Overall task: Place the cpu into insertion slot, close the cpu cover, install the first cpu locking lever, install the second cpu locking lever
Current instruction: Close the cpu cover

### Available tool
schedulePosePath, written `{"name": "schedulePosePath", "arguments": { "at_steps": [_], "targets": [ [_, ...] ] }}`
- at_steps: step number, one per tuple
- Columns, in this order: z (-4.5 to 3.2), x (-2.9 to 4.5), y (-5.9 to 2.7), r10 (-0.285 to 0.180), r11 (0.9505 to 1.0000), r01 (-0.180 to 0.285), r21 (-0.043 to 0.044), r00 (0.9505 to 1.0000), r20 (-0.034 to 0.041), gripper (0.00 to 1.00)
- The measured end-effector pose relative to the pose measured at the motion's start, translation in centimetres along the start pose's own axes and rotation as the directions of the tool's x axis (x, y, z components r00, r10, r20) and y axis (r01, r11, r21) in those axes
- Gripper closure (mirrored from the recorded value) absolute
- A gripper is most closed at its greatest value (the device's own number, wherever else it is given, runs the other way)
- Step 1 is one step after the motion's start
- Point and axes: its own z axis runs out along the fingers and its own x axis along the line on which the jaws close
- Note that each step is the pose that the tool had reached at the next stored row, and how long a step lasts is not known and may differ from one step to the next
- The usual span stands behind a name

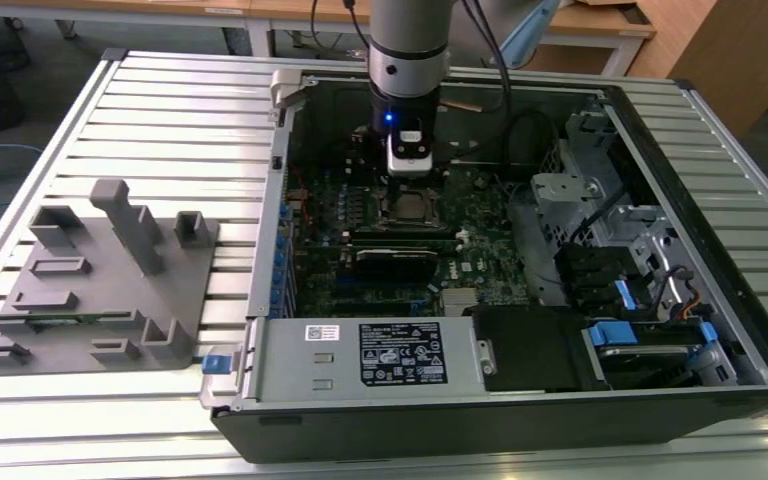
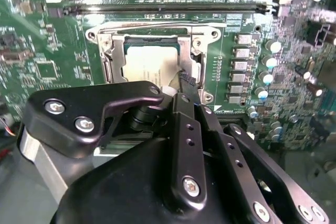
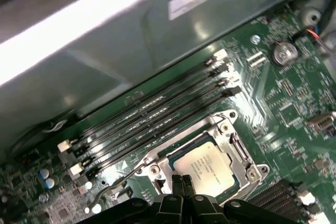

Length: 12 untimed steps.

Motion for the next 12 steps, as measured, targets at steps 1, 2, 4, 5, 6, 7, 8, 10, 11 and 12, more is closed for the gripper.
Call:
{"name": "schedulePosePath", "arguments": {
  "at_steps": [1, 2, 4, 5, 6, 7, 8, 10, 11, 12],
  "targets": [
    [0.0, 0.0, 0.0, -0.018, 0.9998, 0.018, -0.0008, 0.9998, -0.0004, 0.9],
    [0.01, 0.0, 0.0, -0.038, 0.9993, 0.038, -0.0016, 0.9993, -0.0009, 0.9],
    [0.01, 0.0, 0.0, -0.073, 0.9973, 0.073, -0.0032, 0.9973, -0.0017, 0.9],
    [0.01, 0.0, 0.0, -0.091, 0.9958, 0.091, -0.004, 0.9958, -0.002, 0.9],
    [0.02, 0.0, 0.0, -0.109, 0.994, 0.109, -0.0049, 0.994, -0.0023, 0.9],
    [0.03, 0.0, 0.0, -0.127, 0.9919, 0.127, -0.0058, 0.9919, -0.0026, 0.9],
    [0.03, 0.0, 0.0, -0.146, 0.9893, 0.146, -0.0067, 0.9893, -0.0029, 0.9],
    [0.04, 0.0, 0.0, -0.182, 0.9834, 0.181, -0.0083, 0.9834, -0.0035, 0.9],
    [0.05, 0.0, 0.0, -0.199, 0.98, 0.199, -0.0092, 0.98, -0.0037, 0.9],
    [0.06, 0.0, 0.0, -0.217, 0.9762, 0.217, -0.0101, 0.9762, -0.0039, 0.9]
  ]
}}
